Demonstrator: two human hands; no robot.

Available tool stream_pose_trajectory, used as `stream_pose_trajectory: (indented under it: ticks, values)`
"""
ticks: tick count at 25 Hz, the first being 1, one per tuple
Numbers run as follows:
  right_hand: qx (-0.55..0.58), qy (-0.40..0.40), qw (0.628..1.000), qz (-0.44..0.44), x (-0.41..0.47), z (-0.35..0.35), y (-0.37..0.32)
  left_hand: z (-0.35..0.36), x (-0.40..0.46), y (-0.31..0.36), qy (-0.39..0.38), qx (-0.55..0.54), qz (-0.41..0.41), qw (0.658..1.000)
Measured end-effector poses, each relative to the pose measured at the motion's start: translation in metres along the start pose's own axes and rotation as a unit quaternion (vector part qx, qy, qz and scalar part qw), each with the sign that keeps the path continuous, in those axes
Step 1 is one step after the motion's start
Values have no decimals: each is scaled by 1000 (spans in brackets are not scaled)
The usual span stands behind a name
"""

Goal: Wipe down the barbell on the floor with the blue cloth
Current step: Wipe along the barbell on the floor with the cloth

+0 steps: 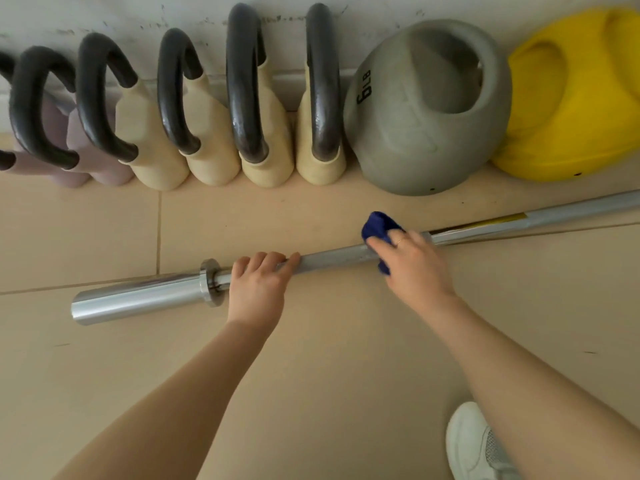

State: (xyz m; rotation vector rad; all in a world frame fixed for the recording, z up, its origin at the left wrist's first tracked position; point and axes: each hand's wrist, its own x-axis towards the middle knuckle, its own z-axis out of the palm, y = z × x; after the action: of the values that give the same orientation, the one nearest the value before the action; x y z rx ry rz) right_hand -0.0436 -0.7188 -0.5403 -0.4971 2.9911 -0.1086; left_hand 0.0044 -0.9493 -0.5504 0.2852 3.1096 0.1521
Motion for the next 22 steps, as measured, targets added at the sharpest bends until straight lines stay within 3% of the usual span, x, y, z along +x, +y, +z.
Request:
stream_pose_trajectory:
  ticks: [3, 4, 5, 9, 11, 12, 13, 14, 15, 16, 17, 18, 20, 22]
  values:
    - [10, 20, 971, 237, 1, -4, 51, 2, 3, -1, -7, -1, -17, 1000]
    - [33, 29, 960, 275, 0, -3, 43, 3, 5, 0, -2, 2, -30, 1000]
    - [69, 34, 960, 269, 1, 0, 23, 5, 5, 0, -2, 3, -47, 999]
    - [207, -6, 976, 68, -12, 13, -36, 3, 10, 2, -41, -24, -88, 995]
    - [197, 46, 970, 134, -10, 13, -9, 2, 14, -3, -52, -26, -80, 995]
    - [205, 80, 950, 220, -12, 10, 3, 2, 16, -5, -56, -32, -81, 995]
    - [264, 120, 895, 339, -11, 7, 16, 3, 17, -5, -60, -38, -87, 994]
    - [367, 177, 784, 469, -8, 2, 23, 3, 17, -5, -65, -45, -97, 992]
    - [485, 210, 628, 572, -1, -3, 18, 4, 17, -4, -68, -51, -105, 991]
    - [610, 216, 476, 596, 8, -3, 8, 4, 17, -4, -72, -55, -110, 990]
    - [674, 181, 422, 579, 16, 2, -10, 4, 17, -4, -76, -56, -111, 989]
    - [714, 131, 413, 550, 20, 7, -29, 4, 17, -4, -80, -56, -115, 989]
    - [734, 40, 448, 509, 14, 11, -59, 3, 18, -5, -88, -49, -114, 988]
    - [714, 27, 461, 526, 12, -1, -52, 4, 17, -6, -81, -44, -113, 989]
